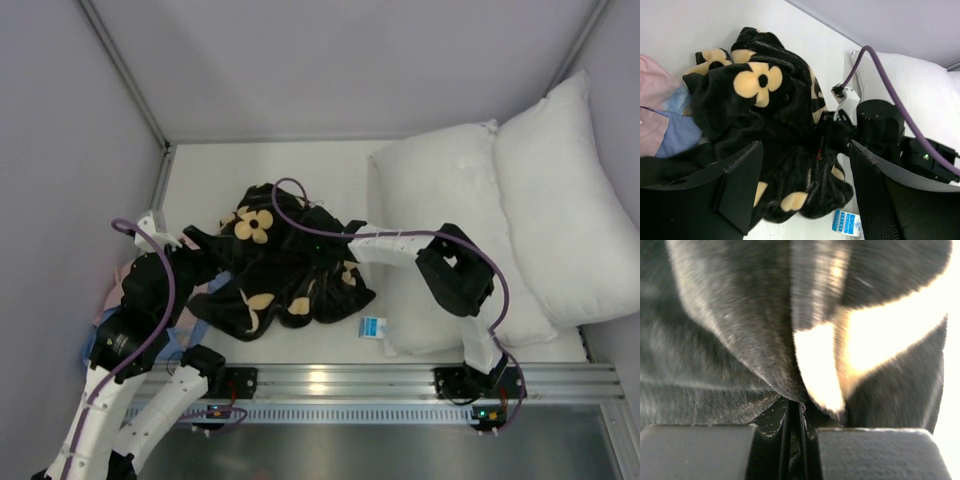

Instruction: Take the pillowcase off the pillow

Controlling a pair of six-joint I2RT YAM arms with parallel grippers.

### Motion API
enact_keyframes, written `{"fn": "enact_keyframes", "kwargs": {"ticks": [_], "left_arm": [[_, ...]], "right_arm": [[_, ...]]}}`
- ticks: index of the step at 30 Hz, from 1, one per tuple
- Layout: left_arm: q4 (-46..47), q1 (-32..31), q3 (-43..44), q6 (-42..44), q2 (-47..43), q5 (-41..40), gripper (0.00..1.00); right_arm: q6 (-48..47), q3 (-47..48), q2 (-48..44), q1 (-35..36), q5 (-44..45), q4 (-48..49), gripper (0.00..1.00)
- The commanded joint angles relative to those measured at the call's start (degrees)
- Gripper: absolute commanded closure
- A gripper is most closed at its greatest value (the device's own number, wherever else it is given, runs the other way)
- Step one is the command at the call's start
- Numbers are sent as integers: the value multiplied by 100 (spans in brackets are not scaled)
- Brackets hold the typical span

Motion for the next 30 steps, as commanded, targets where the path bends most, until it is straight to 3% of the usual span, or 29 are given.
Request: {"fn": "enact_keyframes", "kwargs": {"ticks": [1,5,10,16,18,23,24,27,30], "left_arm": [[77,-3,32,-9,23,47,27],[77,6,32,-27,58,91,27],[77,5,76,34,58,100,27],[69,-3,59,26,146,126,26],[86,5,68,-18,137,196,26],[165,6,41,-1,163,223,26],[157,-3,15,-1,207,205,26],[157,5,-38,8,391,310,25],[157,5,-38,8,707,451,21]], "right_arm": [[-439,492,201,-536,1170,-1252,93],[-500,1300,447,-1082,1338,-1709,91],[-570,1645,342,-1495,1759,-2097,89],[-895,1689,-342,-1155,2190,-2168,83],[-1027,1532,-797,-908,1841,-1967,78],[-852,662,-1730,-626,399,-921,54],[-817,583,-1810,-635,380,-885,51],[-948,398,-2127,-582,563,-875,25],[-1132,117,-2452,-538,994,-867,19]]}}
